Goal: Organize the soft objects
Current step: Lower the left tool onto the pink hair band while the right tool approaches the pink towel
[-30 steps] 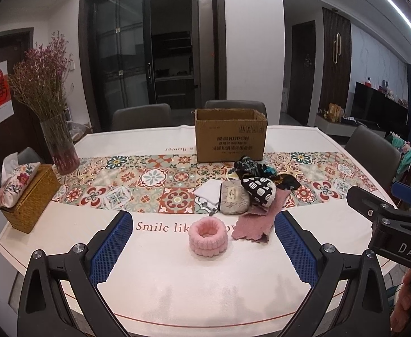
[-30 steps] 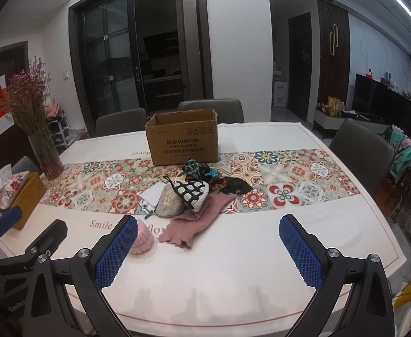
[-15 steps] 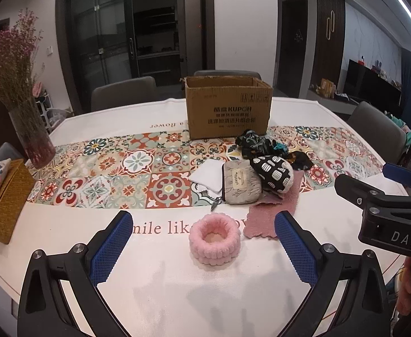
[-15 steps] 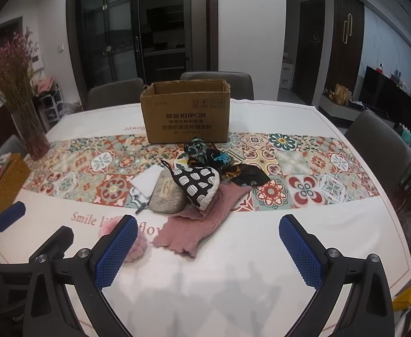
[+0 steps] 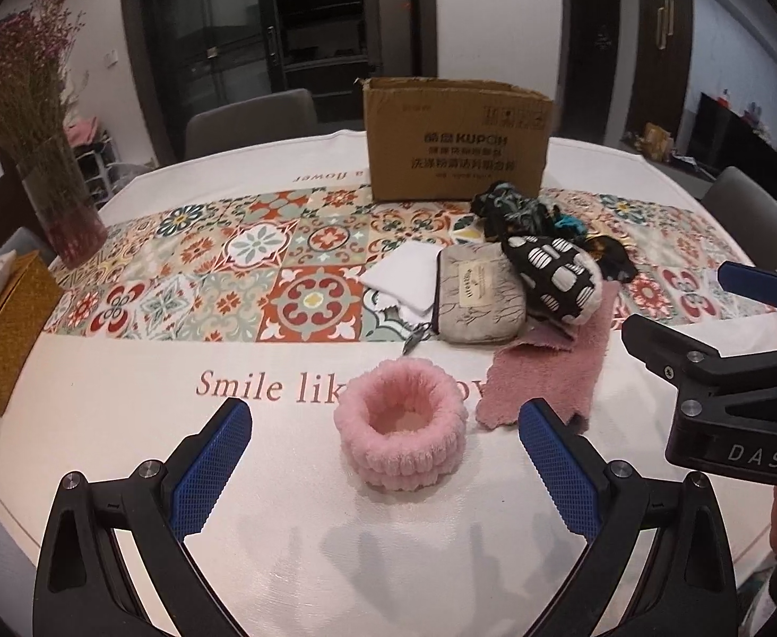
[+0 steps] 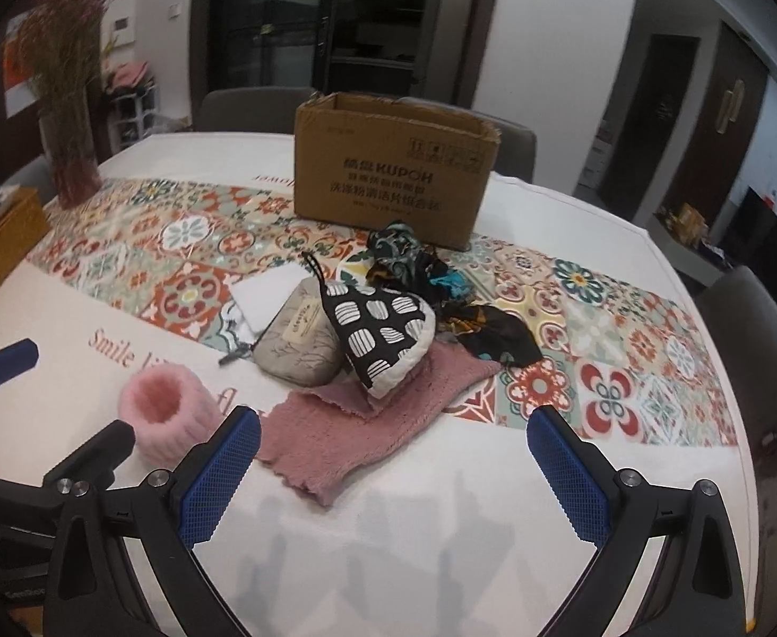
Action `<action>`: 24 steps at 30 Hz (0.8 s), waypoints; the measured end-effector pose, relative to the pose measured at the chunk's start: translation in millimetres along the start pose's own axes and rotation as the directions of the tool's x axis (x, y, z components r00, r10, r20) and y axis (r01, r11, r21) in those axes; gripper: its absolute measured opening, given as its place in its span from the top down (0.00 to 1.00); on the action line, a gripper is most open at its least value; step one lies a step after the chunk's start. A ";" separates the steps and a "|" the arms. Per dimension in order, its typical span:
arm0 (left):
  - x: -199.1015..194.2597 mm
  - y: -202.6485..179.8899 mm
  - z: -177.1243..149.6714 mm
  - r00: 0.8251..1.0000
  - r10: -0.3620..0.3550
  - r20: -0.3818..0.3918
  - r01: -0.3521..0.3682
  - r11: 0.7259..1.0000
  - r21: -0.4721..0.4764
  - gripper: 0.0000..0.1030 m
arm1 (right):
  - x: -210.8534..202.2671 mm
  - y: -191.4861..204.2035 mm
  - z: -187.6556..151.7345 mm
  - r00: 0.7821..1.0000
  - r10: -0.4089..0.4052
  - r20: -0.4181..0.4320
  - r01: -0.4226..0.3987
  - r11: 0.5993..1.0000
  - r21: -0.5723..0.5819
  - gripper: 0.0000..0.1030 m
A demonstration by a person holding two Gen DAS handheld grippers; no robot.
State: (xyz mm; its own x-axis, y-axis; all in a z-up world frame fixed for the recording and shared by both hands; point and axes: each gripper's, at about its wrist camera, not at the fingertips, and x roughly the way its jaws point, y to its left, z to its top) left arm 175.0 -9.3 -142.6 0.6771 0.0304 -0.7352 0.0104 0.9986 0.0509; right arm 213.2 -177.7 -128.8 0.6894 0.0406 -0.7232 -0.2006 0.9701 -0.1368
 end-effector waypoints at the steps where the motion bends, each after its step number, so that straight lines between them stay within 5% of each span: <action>1: 3.2 -2.2 -1.6 1.000 0.015 0.001 -0.015 1.000 -0.009 0.01 | 5.5 -1.8 -0.4 1.000 0.019 -0.002 -0.019 1.000 -0.015 0.01; 15: 47.4 -25.9 -15.6 0.981 0.194 -0.015 -0.194 0.978 -0.075 0.02 | 83.0 -12.4 -14.1 0.989 0.147 -0.023 -0.149 0.977 -0.152 0.01; 24: 59.9 -37.9 -17.8 0.971 0.240 -0.009 -0.240 0.969 -0.063 0.02 | 110.9 -10.4 -21.2 0.981 0.183 -0.065 -0.193 0.947 -0.255 0.01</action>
State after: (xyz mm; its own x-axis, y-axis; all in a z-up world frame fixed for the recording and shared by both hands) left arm 202.1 -44.6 -200.6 0.6534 0.2695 -0.7074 -0.1989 0.9628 0.1831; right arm 277.0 -188.4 -221.9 0.5948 0.2016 -0.7782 -0.5008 0.8501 -0.1626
